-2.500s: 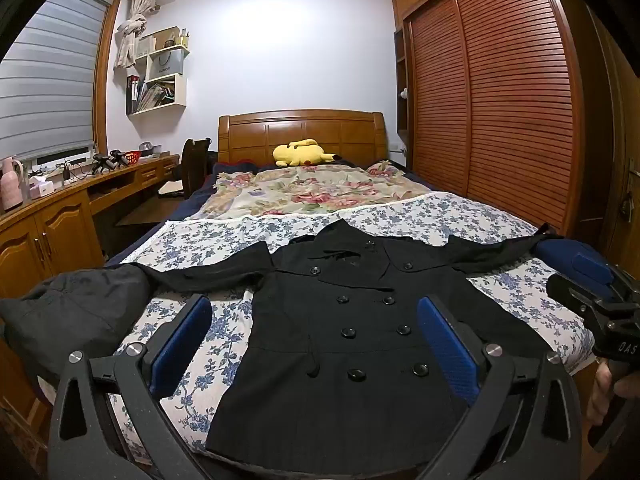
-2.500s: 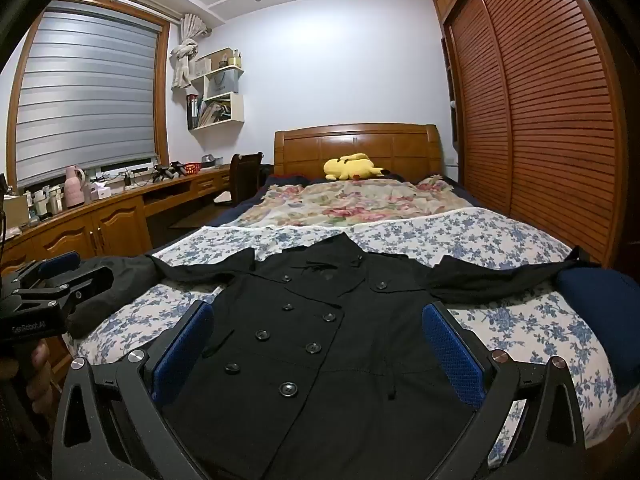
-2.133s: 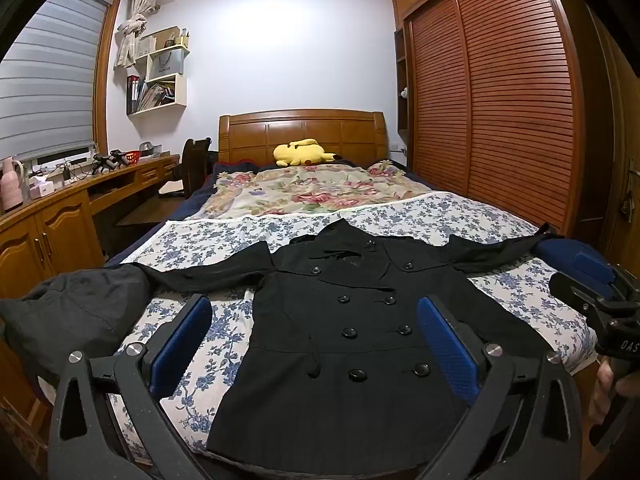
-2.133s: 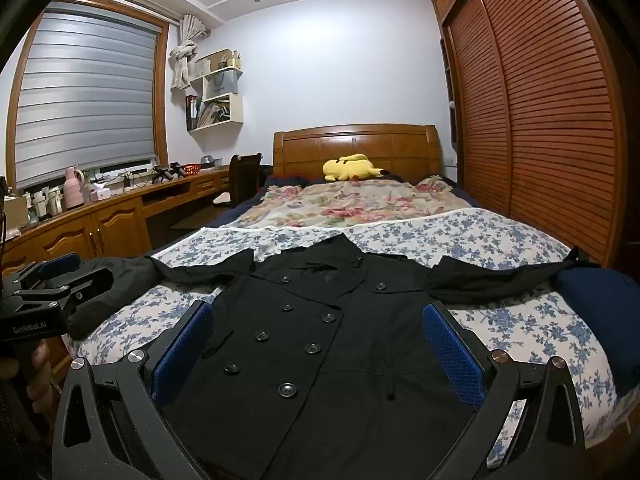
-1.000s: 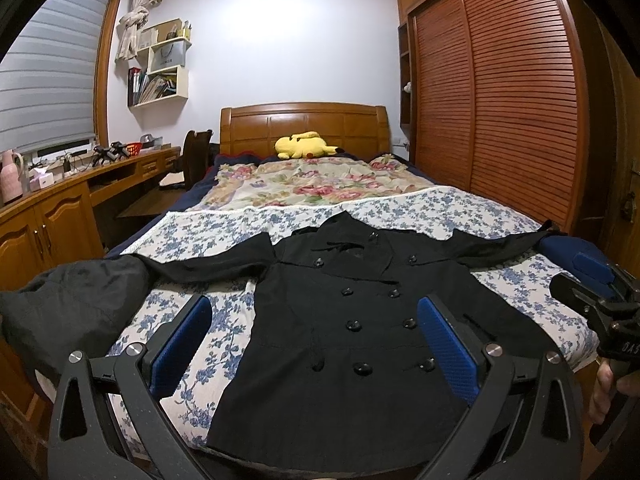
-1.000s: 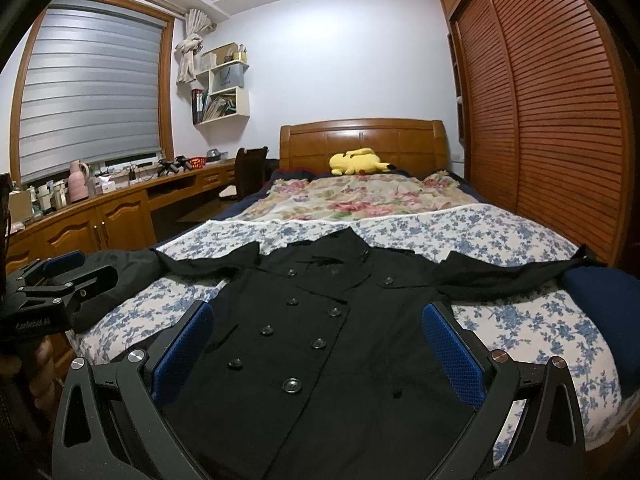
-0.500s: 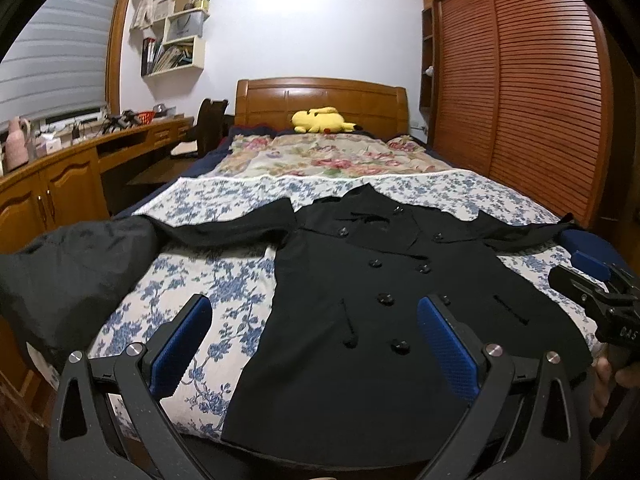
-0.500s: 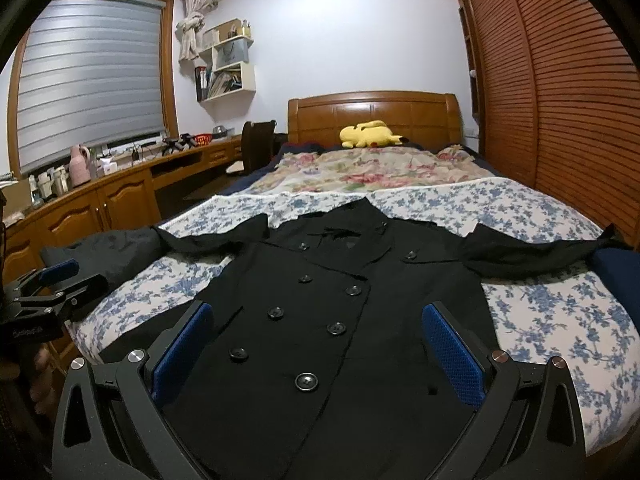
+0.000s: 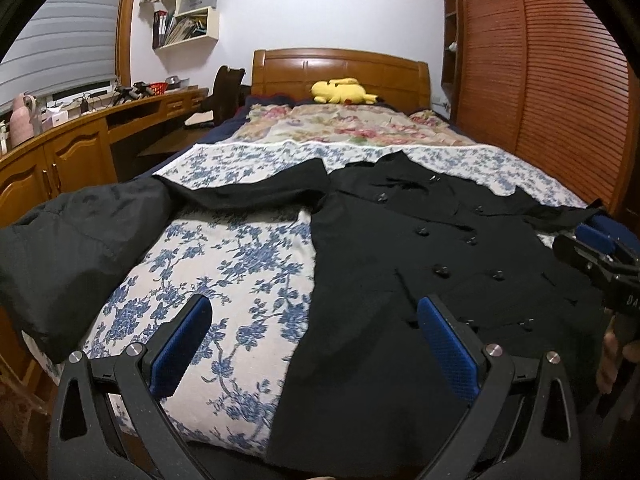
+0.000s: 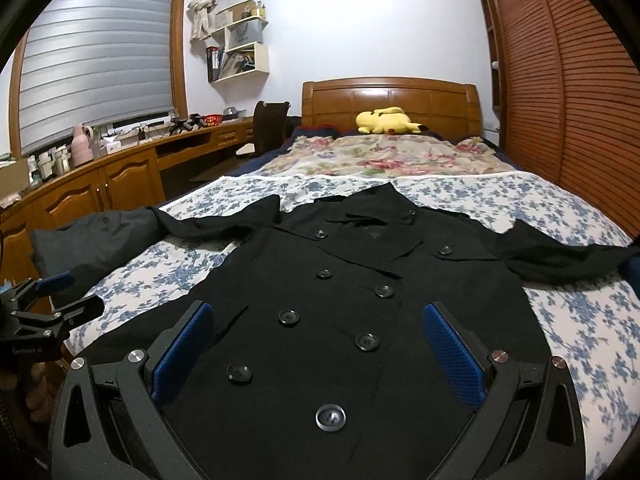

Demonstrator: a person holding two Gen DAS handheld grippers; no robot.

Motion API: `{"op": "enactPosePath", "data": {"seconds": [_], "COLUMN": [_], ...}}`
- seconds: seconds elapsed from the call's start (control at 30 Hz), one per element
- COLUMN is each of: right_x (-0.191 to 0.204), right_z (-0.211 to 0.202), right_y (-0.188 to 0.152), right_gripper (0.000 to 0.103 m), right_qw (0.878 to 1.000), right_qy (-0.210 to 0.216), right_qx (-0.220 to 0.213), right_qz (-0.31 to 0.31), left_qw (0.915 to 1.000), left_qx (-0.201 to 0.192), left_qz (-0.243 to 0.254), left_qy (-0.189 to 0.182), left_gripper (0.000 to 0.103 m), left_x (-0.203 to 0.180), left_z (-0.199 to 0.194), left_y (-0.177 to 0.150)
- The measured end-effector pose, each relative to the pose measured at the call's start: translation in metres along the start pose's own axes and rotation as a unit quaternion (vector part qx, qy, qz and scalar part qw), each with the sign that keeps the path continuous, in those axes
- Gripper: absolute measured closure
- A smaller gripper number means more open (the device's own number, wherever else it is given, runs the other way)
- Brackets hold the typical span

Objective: Fold large clothes
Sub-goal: 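Grasp the black coat's sleeve cuff with the left gripper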

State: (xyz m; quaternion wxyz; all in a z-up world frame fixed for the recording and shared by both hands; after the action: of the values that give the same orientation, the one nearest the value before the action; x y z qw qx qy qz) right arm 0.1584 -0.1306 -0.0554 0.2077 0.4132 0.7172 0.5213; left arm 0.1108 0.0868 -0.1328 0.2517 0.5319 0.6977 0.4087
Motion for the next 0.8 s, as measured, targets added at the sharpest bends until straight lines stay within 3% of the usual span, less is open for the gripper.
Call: {"op": "enactPosePath", "data": {"seconds": [0.5,0.67,0.8], "right_x": [-0.026,-0.03,-0.03], "right_z": [0.056,0.089,0.11], "right_y": [0.032,0.037,0.018], "right_gripper": [0.0,0.0,0.0], "right_qw": [1.0,0.998,0.994], "right_qy": [0.015,0.024,0.034], "right_qx": [0.01,0.038,0.074], "right_qz": [-0.021,-0.046,-0.069], "left_qw": [0.9993,0.9991,0.9988], "left_qx": [0.014,0.026,0.042], "left_qz": [0.027,0.02,0.009], "left_qy": [0.023,0.027,0.022], "left_gripper": [0.0,0.0,0.0], "left_x": [0.019,0.031,0.038], "left_z": [0.065,0.09,0.114], "left_y": [0.046,0.067,0.082]}}
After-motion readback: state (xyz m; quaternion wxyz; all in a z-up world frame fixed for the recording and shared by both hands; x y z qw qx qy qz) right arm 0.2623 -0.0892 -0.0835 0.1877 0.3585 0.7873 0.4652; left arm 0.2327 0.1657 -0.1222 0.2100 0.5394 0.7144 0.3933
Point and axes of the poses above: each gripper's, at about its wrist camera, not at the fingertips, and z roughly the way its jaws point, x to its left, y to its top, the point moved 6 cm from there along z, roughly the way its jaws point, and after that the axes turned 13 degrees about y, right-handed, at the moved point
